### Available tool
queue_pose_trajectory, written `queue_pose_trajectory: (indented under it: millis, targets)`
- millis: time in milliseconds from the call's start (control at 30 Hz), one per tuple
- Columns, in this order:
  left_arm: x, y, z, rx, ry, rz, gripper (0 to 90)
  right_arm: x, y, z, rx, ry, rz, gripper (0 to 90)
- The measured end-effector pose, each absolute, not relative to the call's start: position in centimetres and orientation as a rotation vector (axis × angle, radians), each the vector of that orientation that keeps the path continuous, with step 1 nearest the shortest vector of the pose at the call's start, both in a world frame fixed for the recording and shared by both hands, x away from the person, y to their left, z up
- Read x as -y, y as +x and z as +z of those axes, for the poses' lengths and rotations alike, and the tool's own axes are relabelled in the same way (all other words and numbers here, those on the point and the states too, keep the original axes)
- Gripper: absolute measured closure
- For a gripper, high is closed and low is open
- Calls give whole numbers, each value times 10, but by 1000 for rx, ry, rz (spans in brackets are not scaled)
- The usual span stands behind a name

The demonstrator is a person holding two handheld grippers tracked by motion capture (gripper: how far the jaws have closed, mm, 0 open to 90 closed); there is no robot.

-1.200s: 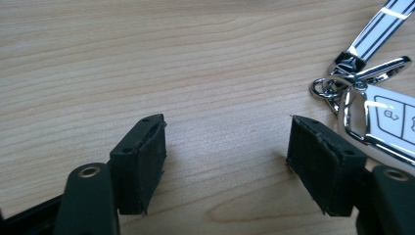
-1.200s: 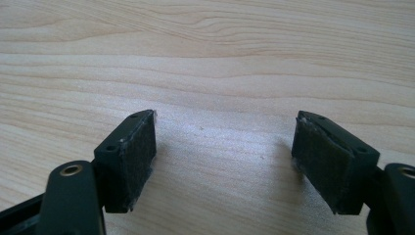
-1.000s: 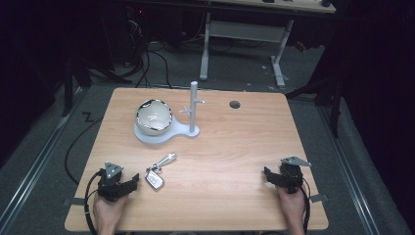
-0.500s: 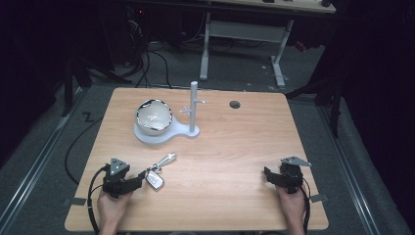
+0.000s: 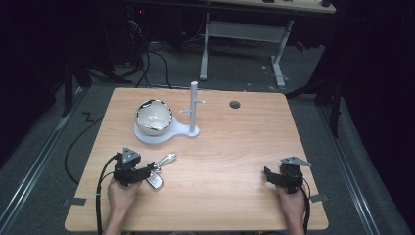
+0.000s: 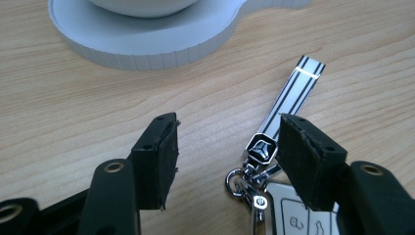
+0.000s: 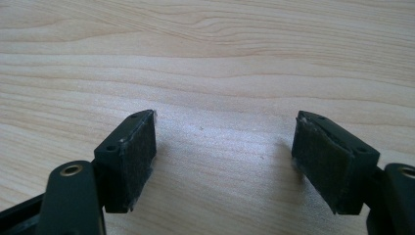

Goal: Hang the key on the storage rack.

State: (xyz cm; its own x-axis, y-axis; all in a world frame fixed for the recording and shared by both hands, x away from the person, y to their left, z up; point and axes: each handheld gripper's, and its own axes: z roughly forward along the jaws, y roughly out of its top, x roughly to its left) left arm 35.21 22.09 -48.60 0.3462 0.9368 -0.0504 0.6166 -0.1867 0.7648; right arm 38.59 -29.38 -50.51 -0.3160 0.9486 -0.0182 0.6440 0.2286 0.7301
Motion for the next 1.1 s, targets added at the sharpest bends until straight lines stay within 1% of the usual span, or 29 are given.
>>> queue_pose_trajectory:
  millis: [100, 367, 600, 867, 1033, 1100]
  targets:
    - [-217, 358, -491, -1359, 1924, 559, 417, 294, 386, -505, -2043, 1461, 870, 246]
    - [-211, 360, -497, -1339, 1982, 554, 435, 294, 386, -505, -2043, 1460, 870, 246]
    - [-206, 362, -501, -1323, 2010, 556, 529, 294, 386, -505, -2043, 1461, 870, 246]
    - [-204, 361, -501, -1274, 2024, 554, 679, 294, 386, -505, -2043, 1462, 870, 246]
    - [-205, 362, -501, -1259, 2030, 548, 735, 294, 386, -505, -2043, 1461, 870, 246]
    - [-205, 362, -501, -1256, 2031, 546, 738, 294, 386, -505, -2042, 1462, 870, 246]
